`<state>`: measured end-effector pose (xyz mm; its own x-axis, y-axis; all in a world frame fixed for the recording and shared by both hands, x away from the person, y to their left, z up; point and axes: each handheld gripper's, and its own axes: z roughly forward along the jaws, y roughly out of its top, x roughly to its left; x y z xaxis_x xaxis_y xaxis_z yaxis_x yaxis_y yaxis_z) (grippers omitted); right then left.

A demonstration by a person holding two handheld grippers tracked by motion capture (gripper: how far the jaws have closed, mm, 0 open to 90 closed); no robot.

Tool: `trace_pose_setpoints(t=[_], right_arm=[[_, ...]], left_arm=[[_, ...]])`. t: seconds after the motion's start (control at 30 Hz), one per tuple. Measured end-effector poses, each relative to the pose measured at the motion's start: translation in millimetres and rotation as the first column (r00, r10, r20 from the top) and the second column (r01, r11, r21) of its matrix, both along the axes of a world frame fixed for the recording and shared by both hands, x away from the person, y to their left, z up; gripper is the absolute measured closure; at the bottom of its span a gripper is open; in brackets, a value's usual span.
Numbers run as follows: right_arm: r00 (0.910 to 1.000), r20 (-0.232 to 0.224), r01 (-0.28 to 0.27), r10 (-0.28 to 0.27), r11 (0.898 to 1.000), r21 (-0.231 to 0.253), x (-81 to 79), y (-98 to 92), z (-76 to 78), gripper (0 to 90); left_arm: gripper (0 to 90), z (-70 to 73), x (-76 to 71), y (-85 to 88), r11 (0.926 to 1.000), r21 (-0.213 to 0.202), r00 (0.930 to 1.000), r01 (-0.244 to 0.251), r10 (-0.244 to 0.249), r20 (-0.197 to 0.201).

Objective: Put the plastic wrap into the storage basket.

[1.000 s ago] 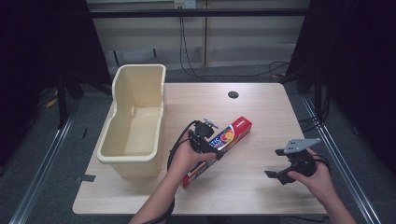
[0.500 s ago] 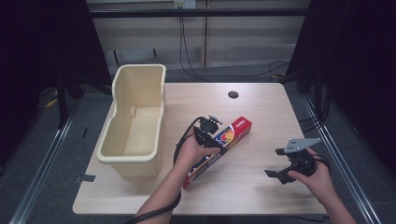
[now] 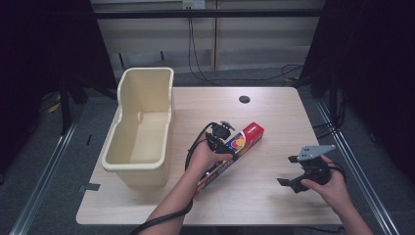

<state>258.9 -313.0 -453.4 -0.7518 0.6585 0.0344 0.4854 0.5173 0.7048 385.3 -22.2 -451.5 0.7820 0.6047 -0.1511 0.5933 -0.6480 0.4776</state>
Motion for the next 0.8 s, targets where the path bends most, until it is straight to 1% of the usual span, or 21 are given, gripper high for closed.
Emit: trace_pose_setpoints(t=[0.07, 0.1, 0.13, 0.23, 0.27, 0.3, 0.33, 0.37, 0.43, 0.47, 0.5, 0.53, 0.6, 0.63, 0.67, 0.7, 0.73, 0.77, 0.8], right_arm=[[1.0000, 0.000, 0.005, -0.005, 1.000, 0.006, -0.6, 0.3, 1.1, 6.2], [1.0000, 0.004, 0.000, 0.000, 1.000, 0.005, -0.3, 0.4, 1.4, 6.2], [1.0000, 0.008, 0.005, -0.005, 1.000, 0.000, -0.3, 0.6, 1.7, 6.2], [1.0000, 0.003, -0.002, 0.002, 1.000, 0.010, 0.2, 0.3, 1.4, 6.2], [1.0000, 0.005, 0.000, 0.000, 1.000, 0.007, 0.1, 0.1, 1.3, 6.2], [1.0000, 0.007, 0.003, -0.003, 1.000, 0.002, 0.1, 0.0, 1.5, 6.2], [1.0000, 0.004, -0.002, 0.002, 1.000, 0.009, 0.2, -0.1, 1.4, 6.3], [0.9999, 0.013, 0.003, -0.003, 1.000, 0.005, 0.2, -0.2, 1.8, 6.3], [0.9999, 0.010, 0.004, -0.004, 1.000, 0.006, 0.1, -0.1, 1.9, 6.3], [1.0000, 0.005, 0.005, -0.005, 1.000, 0.005, 0.1, -0.1, 1.5, 6.3], [1.0000, 0.005, 0.005, -0.005, 1.000, 0.005, 0.1, -0.1, 1.5, 6.3], [1.0000, 0.007, 0.002, -0.002, 1.000, 0.002, 0.4, -0.2, 1.2, 6.3], [1.0000, 0.010, 0.001, -0.001, 1.000, 0.007, 0.6, -0.6, 1.3, 6.4], [1.0000, 0.010, 0.001, -0.001, 1.000, 0.007, 0.6, -0.6, 1.3, 6.4], [0.9999, 0.009, 0.007, -0.007, 1.000, 0.004, 0.0, -0.6, 2.0, 6.4], [0.9999, 0.009, 0.007, -0.007, 1.000, 0.004, 0.0, -0.6, 2.0, 6.4], [0.9999, 0.010, 0.007, -0.007, 1.000, 0.003, 0.0, -0.6, 2.0, 6.5], [0.9999, 0.010, 0.007, -0.007, 1.000, 0.003, -0.1, -0.5, 2.1, 6.5], [0.9999, 0.008, 0.009, -0.009, 1.000, 0.007, -0.3, -0.1, 2.2, 6.5]], left_arm=[[6.3, -2.2, 1.0, -2.1, 1.0000, -0.003, 1.0000, -0.007, 0.007, -0.006], [6.7, -2.6, 0.9, -2.7, 0.9999, -0.005, 0.9999, -0.012, 0.012, -0.012], [8.2, -3.4, 2.0, -3.1, 1.0000, -0.007, 1.0000, -0.003, 0.002, -0.009], [9.1, -6.8, 3.4, -5.4, 1.0000, 0.000, 0.9998, -0.004, 0.004, -0.019], [9.5, -7.3, 3.8, -5.8, 1.0000, 0.008, 0.9996, 0.000, 0.000, -0.028], [10.1, -7.7, 4.4, -6.1, 0.9999, 0.016, 0.9996, 0.003, -0.002, -0.028], [10.8, -8.4, 4.2, -6.9, 0.9999, 0.016, 0.9996, -0.006, 0.007, -0.028], [11.7, -8.7, 4.0, -7.6, 0.9999, 0.012, 0.9995, -0.012, 0.013, -0.028], [12.1, -9.8, 3.9, -8.9, 0.9999, 0.014, 0.9997, -0.005, 0.005, -0.022], [13.5, -9.5, 4.5, -9.0, 0.9996, 0.027, 0.9997, 0.008, -0.007, -0.022], [13.5, -10.6, 4.4, -9.6, 0.9997, 0.026, 0.9998, 0.003, -0.003, -0.021], [14.0, -10.7, 5.0, -9.5, 0.9993, 0.036, 0.9997, 0.011, -0.010, -0.024], [16.9, -12.0, 5.2, -9.6, 0.9992, 0.040, 0.9998, 0.010, -0.009, -0.020], [16.9, -12.1, 5.5, -9.4, 0.9987, 0.049, 0.9997, 0.013, -0.011, -0.024], [20.1, -12.9, 5.3, -9.4, 0.9985, 0.054, 0.9997, 0.010, -0.008, -0.022], [20.1, -13.2, 5.2, -9.3, 0.9983, 0.058, 0.9998, 0.005, -0.004, -0.022], [20.8, -13.2, 5.9, -8.4, 0.9976, 0.069, 0.9998, 0.013, -0.012, -0.019], [21.7, -13.4, 5.9, -7.8, 0.9981, 0.061, 0.9995, 0.005, -0.003, -0.031], [22.1, -13.8, 6.0, -7.8, 0.9985, 0.054, 0.9996, 0.002, 0.000, -0.029]])
